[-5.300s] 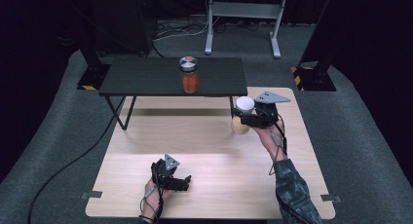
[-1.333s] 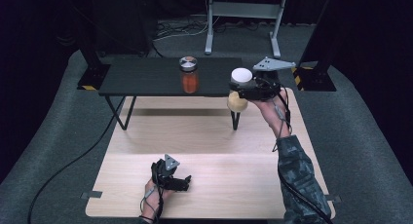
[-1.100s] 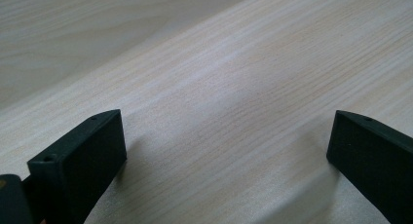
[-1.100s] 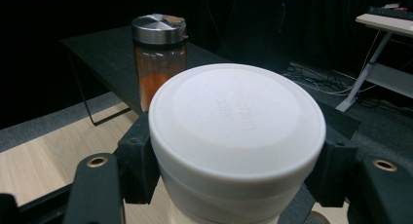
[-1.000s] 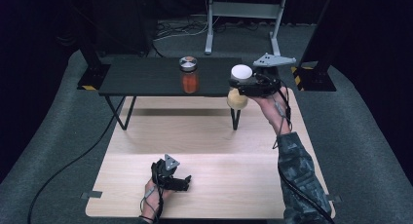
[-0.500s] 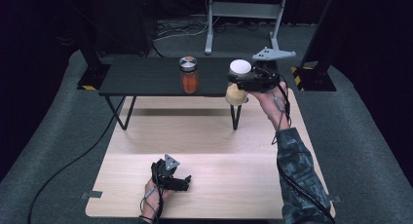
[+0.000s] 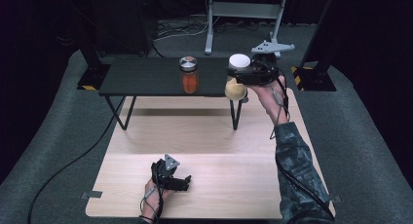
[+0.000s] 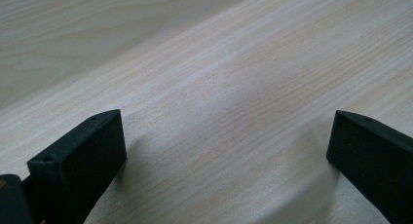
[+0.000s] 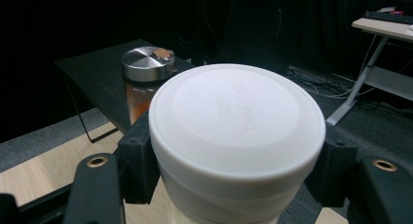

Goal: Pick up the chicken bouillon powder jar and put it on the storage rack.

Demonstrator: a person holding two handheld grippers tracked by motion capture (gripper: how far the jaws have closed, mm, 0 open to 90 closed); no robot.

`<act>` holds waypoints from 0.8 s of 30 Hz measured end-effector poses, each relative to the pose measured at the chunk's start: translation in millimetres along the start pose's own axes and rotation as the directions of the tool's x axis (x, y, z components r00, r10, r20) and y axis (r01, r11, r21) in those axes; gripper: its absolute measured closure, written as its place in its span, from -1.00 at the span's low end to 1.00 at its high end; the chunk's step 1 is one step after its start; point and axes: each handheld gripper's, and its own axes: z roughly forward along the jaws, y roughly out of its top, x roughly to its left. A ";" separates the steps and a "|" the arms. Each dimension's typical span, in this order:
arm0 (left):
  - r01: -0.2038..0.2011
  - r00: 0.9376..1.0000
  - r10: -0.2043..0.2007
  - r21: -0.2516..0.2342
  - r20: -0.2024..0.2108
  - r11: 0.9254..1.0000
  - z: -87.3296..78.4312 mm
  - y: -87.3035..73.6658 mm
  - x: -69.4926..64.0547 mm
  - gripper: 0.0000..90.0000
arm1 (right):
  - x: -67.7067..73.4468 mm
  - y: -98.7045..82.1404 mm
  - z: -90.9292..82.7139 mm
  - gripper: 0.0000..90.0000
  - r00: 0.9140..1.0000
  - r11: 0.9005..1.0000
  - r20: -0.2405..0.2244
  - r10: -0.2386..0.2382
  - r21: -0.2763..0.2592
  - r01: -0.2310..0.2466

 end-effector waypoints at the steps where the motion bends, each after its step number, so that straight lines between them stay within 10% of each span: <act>1: 0.000 1.000 0.000 0.000 0.000 1.000 0.0 0.0 0.0 -0.99 | -0.1 0.1 0.6 -0.27 1.000 1.000 0.001 0.001 -0.001 -0.001; 24: 0.002 1.000 -0.002 0.000 0.000 1.000 0.0 0.0 -0.1 -0.99 | -1.0 12.4 18.7 -0.27 1.000 1.000 0.022 0.007 0.014 -0.007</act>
